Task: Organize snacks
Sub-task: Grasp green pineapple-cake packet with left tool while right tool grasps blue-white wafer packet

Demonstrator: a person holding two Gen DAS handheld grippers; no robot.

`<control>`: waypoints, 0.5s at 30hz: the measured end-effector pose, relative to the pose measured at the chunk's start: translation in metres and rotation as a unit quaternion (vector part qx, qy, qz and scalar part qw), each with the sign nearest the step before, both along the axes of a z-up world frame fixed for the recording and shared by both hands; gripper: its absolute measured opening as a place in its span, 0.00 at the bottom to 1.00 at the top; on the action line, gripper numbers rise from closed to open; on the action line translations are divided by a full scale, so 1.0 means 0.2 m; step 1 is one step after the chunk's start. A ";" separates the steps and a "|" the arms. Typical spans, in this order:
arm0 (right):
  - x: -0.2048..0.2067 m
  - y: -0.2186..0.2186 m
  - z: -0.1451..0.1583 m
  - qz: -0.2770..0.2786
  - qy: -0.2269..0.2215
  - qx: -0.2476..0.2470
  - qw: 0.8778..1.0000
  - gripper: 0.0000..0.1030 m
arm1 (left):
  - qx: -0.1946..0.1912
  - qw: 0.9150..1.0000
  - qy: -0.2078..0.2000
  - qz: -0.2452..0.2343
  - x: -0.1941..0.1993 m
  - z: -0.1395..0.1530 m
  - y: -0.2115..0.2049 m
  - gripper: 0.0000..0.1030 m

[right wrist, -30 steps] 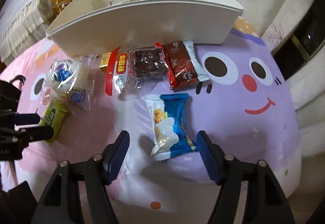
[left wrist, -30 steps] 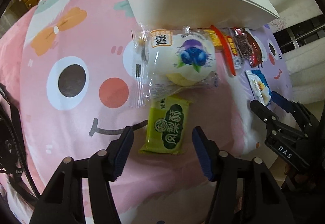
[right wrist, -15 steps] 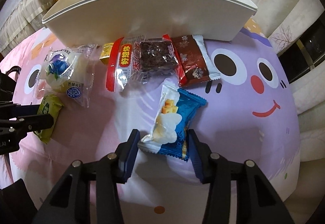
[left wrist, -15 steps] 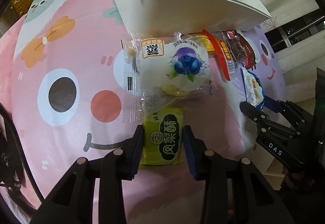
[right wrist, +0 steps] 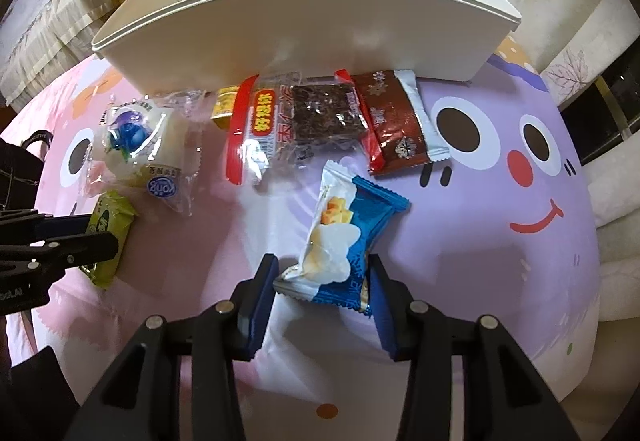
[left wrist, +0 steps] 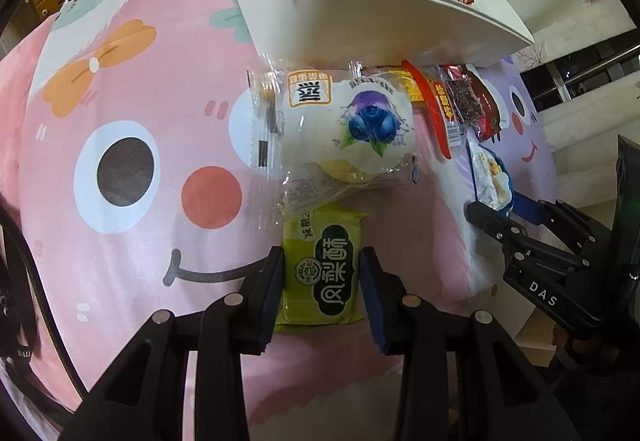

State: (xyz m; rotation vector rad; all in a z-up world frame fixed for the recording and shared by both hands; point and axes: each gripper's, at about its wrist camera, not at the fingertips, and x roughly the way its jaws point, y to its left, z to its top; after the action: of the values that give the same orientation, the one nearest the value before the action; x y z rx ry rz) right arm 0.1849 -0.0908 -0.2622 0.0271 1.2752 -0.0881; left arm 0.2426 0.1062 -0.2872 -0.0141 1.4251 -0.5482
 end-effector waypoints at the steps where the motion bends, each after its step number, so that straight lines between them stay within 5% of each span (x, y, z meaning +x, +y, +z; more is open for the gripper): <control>1: -0.01 0.01 0.01 0.001 -0.001 0.000 1.000 0.43 | 0.000 1.000 -0.001 0.002 0.00 0.00 0.00 0.35; 15: -0.07 -0.04 0.20 0.013 -0.036 0.027 0.999 0.42 | -0.016 0.999 -0.005 0.034 -0.07 0.14 0.10 0.35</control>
State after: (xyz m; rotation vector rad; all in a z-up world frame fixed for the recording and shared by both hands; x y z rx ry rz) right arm 0.1707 -0.0981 -0.2224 0.0604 1.2048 -0.0294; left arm 0.2277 0.1262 -0.2601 -0.0844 1.4005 -0.5133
